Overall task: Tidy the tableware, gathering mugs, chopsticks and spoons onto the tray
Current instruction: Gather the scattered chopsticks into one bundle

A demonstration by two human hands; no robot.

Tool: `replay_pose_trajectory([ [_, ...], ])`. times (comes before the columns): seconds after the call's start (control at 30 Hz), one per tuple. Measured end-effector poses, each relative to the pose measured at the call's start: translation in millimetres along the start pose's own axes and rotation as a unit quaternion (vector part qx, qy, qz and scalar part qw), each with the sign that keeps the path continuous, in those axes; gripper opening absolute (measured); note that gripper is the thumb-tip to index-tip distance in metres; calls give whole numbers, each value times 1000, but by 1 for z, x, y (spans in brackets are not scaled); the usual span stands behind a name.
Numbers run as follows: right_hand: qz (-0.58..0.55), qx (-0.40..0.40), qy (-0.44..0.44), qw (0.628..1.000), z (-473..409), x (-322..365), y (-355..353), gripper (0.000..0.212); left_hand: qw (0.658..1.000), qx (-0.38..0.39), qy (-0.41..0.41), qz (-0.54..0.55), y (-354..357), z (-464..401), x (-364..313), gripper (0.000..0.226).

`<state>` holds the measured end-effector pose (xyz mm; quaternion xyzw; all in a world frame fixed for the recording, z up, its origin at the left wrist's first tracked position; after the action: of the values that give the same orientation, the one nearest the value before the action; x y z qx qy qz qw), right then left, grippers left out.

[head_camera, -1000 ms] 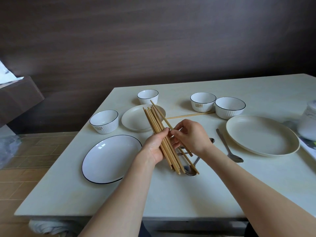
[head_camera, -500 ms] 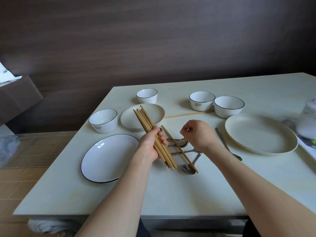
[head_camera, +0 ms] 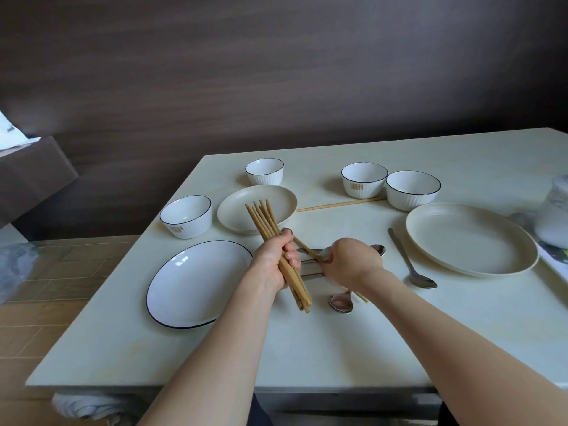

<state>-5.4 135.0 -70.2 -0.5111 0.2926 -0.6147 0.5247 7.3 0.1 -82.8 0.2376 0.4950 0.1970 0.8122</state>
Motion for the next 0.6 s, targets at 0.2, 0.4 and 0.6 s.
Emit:
replay_pose_trajectory([
  [0.2,-89,-2,26,996,5,-4,-18,35,1000,3,-11,-3,1,0,3,32],
  [0.4,-183,-68,3,981,13,-10,-39,36,1000,7,-26,-14,4,3,4,50],
  [0.6,-169,-171,-36,970,23,-8,-58,19,999,28,-41,-6,7,7,5,29],
])
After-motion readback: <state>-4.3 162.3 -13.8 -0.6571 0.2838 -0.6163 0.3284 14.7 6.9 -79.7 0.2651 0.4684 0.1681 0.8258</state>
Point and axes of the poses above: each hand's wrist, its own z-axis away from the middle knuckle, its own y-axis out of the palm, x = y × z, the point moved 5 cm from there along -z, towards the middle knuckle, and after that the axes turned 14 degrees about x, right-handed, at the moved point
